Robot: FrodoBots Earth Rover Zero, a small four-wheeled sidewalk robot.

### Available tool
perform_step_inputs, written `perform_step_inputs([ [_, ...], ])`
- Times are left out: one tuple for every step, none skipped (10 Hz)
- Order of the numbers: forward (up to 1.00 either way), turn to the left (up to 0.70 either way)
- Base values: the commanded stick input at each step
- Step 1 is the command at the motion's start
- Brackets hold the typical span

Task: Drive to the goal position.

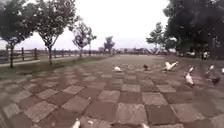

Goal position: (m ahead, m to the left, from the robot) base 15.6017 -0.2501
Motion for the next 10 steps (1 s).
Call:
perform_step_inputs([
  [0.70, 0.00],
  [0.70, 0.00],
  [0.70, 0.00],
  [0.70, 0.00],
  [0.70, 0.00],
  [0.70, 0.00],
  [0.70, 0.00],
  [0.70, 0.00],
  [0.70, 0.00],
  [0.70, 0.00],
])
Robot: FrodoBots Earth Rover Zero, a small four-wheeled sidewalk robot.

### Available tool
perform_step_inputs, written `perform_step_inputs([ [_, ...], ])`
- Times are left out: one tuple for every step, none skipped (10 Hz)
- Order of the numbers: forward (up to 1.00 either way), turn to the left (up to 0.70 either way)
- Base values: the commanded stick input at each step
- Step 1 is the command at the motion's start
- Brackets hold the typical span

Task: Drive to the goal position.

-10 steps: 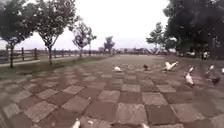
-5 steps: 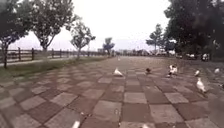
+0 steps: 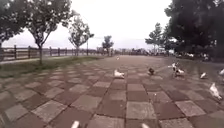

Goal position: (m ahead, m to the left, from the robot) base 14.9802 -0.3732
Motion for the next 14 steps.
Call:
perform_step_inputs([
  [0.70, 0.22],
  [0.70, 0.27],
  [0.70, 0.27],
  [0.70, 0.27],
  [0.70, 0.04],
  [0.70, 0.00],
  [0.70, 0.00],
  [0.70, 0.00],
  [0.70, 0.00],
  [0.70, 0.00],
  [0.70, 0.00],
  [0.70, 0.00],
  [0.70, -0.19],
  [0.70, -0.27],
])
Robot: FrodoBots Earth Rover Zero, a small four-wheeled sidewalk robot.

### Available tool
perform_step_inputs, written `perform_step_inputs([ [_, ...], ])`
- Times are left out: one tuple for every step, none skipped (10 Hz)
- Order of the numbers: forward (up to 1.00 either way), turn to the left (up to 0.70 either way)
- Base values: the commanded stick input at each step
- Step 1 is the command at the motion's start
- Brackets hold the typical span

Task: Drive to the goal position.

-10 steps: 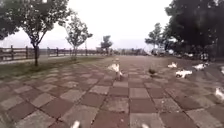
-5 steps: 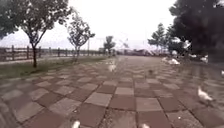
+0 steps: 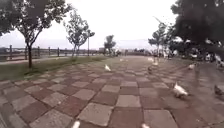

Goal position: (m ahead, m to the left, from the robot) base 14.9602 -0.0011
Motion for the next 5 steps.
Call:
perform_step_inputs([
  [0.70, -0.27],
  [0.70, -0.27],
  [0.70, -0.27],
  [0.70, -0.27],
  [0.70, -0.21],
])
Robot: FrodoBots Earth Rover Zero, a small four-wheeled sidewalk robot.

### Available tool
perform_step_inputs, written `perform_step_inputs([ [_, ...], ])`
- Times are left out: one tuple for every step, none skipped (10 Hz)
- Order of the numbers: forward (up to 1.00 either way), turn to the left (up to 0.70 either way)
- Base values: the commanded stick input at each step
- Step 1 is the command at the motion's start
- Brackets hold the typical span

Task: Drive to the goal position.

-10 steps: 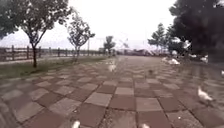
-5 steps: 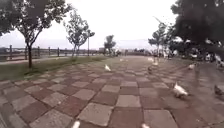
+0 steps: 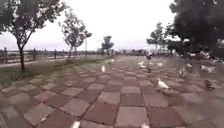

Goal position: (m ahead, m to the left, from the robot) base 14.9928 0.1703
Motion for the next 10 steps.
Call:
perform_step_inputs([
  [0.70, -0.01],
  [0.70, 0.00],
  [0.70, 0.00],
  [0.70, 0.00],
  [0.70, 0.00],
  [0.70, 0.00],
  [0.70, 0.00],
  [0.70, 0.12],
  [0.70, 0.27],
  [0.70, 0.27],
])
